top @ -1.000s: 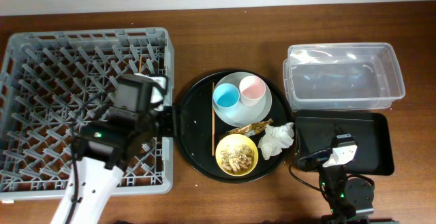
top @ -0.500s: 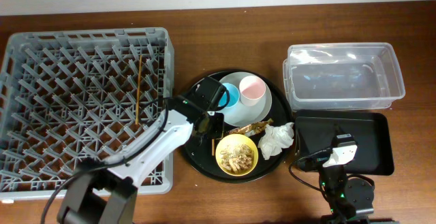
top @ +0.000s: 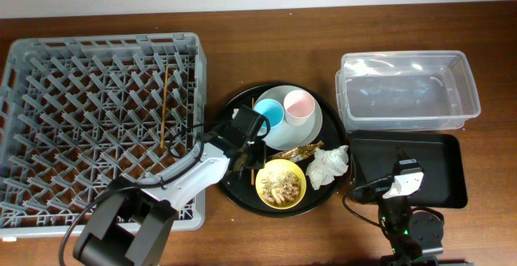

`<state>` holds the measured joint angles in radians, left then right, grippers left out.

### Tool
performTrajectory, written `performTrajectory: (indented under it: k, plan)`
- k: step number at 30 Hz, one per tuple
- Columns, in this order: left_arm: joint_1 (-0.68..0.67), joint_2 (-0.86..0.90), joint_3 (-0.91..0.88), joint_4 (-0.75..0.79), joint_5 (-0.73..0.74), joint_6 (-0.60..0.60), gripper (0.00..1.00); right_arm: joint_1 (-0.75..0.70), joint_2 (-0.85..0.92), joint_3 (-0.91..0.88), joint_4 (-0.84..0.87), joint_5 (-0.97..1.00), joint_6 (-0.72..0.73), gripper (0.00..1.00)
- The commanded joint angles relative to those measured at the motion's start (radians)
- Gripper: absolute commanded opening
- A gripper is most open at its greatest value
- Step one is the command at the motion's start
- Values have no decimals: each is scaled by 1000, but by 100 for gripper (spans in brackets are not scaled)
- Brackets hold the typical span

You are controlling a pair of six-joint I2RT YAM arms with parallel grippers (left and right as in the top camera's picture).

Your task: Sort waste into correct bins and load items into the dishwasher rack

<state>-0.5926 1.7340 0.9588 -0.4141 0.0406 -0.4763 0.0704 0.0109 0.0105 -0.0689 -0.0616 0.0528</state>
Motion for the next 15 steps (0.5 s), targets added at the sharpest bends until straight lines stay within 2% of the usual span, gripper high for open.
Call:
performTrajectory:
  k: [1, 3, 4, 7, 12, 15]
  plan:
    - [-3, 22, -30, 2, -23, -9, 30, -6, -5, -5, -6, 5, 8, 99]
    - [-3, 39, -31, 7, -23, -9, 25, -6, -5, -5, -5, 5, 8, 99]
    - [-3, 39, -31, 10, -22, -9, 14, -6, -5, -5, -6, 5, 8, 99]
    - [-3, 39, -31, 9, -21, -9, 2, -6, -5, -5, -5, 5, 8, 98]
    - [-3, 17, -8, 10, -19, -3, 0, -6, -5, -5, -6, 5, 8, 99]
    - [-2, -172, 2, 5, -50, 79, 1, -6, -5, -5, -5, 5, 8, 99]
